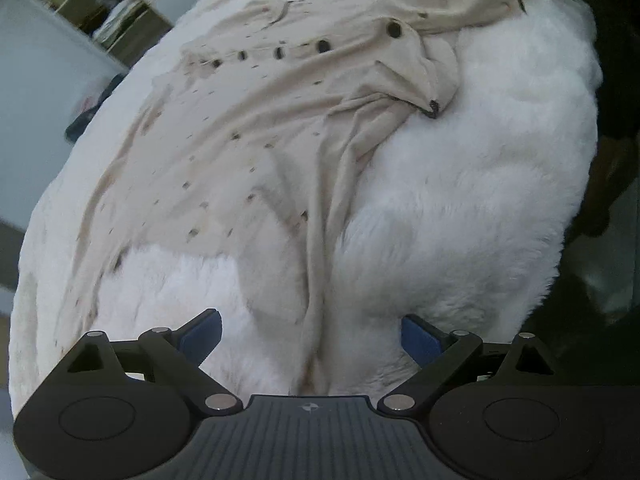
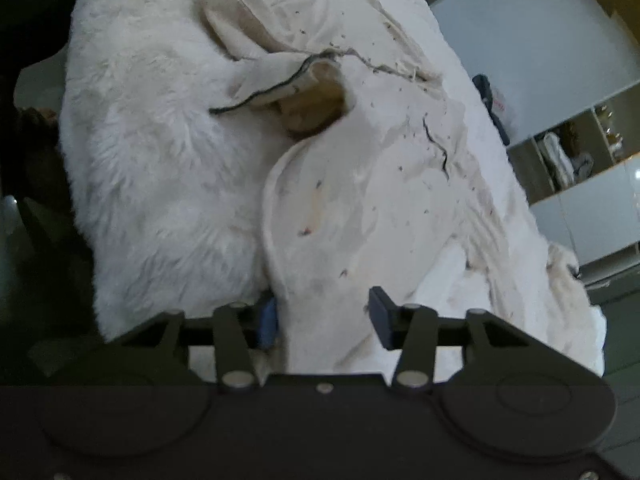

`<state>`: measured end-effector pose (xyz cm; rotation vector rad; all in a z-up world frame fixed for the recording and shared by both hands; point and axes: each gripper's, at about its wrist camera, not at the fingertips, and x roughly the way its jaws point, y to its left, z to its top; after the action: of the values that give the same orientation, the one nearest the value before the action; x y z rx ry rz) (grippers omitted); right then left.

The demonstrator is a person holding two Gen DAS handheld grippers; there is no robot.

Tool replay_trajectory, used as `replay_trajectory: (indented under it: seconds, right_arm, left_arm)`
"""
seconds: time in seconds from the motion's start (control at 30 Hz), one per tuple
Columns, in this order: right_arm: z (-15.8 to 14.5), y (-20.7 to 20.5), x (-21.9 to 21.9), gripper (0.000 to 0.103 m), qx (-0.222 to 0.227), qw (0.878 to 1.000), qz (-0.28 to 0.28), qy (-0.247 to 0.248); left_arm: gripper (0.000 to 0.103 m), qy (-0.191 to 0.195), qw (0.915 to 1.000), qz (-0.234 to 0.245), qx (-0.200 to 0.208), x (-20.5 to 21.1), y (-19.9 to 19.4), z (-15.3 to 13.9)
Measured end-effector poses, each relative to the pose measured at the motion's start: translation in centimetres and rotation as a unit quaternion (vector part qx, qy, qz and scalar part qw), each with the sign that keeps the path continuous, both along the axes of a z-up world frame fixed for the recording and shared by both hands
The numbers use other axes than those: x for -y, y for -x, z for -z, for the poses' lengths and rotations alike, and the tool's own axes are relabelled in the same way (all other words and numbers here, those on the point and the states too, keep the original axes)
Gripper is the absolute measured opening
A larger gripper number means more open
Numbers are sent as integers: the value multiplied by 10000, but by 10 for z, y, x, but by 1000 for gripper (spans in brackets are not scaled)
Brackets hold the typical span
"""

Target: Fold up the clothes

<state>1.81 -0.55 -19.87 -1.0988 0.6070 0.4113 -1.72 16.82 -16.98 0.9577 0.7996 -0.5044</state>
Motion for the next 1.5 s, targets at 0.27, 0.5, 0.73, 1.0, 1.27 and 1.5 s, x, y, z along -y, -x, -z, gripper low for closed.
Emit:
replay_trajectory:
  seconds: [0.27, 0.5, 0.73, 1.0, 1.27, 1.5]
  right_arm:
    - [-1, -7, 10, 4, 290, 9994, 110, 159]
    - [-1, -3, 14, 4, 173, 9997, 125, -90]
    - [0, 1, 11, 11, 168, 9998, 47, -95]
    - [6, -5, 8, 12, 234, 9997, 5, 42]
    - [-11, -17, 13, 2, 295, 9995, 44, -52]
    - [-95, -37, 41, 2, 169, 9945, 267, -996]
  left_arm:
    - [88, -134, 9998, 161, 37, -17, -8, -10]
    - [88, 408, 9987, 148, 268, -20, -2, -32]
    - [88, 451, 9987, 235, -69, -14, -8, -3]
    - [15, 89, 9965, 703, 444, 2, -12, 1]
    - [8, 128, 9928, 869, 817, 3, -7, -34]
    - [7, 921, 9931, 645, 340, -28, -17, -127]
